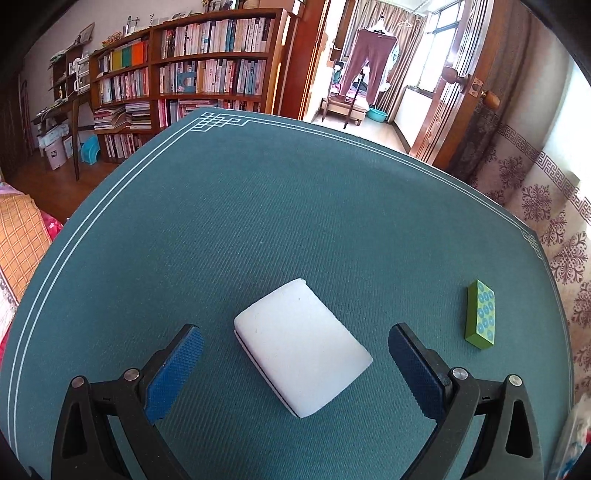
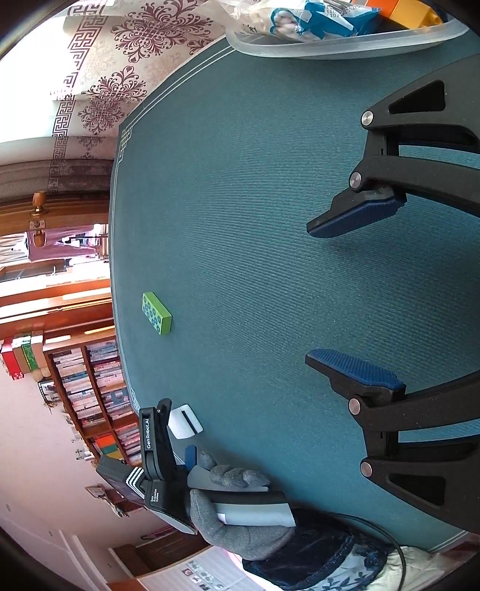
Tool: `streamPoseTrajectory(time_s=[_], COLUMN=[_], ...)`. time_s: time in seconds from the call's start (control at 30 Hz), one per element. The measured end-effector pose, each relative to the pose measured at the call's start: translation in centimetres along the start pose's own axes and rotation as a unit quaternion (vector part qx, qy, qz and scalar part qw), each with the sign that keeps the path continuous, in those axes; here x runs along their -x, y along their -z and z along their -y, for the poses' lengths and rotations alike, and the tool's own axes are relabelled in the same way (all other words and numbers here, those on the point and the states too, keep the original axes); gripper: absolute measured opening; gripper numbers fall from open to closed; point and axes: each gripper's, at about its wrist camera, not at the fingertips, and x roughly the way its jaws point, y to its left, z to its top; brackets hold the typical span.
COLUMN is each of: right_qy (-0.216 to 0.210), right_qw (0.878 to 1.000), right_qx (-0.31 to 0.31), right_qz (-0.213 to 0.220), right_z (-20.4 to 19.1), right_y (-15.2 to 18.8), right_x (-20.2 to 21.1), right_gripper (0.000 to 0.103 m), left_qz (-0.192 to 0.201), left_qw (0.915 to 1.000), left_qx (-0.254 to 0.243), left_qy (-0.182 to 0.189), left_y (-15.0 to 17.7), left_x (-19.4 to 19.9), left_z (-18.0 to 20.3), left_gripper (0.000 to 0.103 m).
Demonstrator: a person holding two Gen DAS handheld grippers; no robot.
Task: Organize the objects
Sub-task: 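Close the left gripper on the white eraser sponge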
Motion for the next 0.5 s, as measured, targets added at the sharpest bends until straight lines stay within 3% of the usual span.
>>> streamPoseTrajectory(time_s=[0.13, 0.4, 0.5], right_qy=[0.001, -0.004, -0.006], right_qw=[1.0, 1.0, 1.0], right_qx=[0.001, -0.025, -0.027], right_qz=[0.001, -0.006, -0.009], right_z=[-0.3, -0.1, -0.5], right_y=[-0.9, -3.6, -4.7], right_x=[-0.8, -3.6, -4.8], right_gripper=[0.064, 0.064, 0.064], left_qz=[0.0, 0.008, 0.011], left_qw=[1.0, 0.9995, 0.9994], left_qx=[-0.001, -0.029, -0.033], left_qy=[0.008, 0.011, 0.006], left_y=[0.0, 0.2, 0.3], left_x=[-0.3, 0.1, 0.2], left_z=[-0.4, 0.1, 0.2], left_gripper=[0.1, 0.071, 0.068])
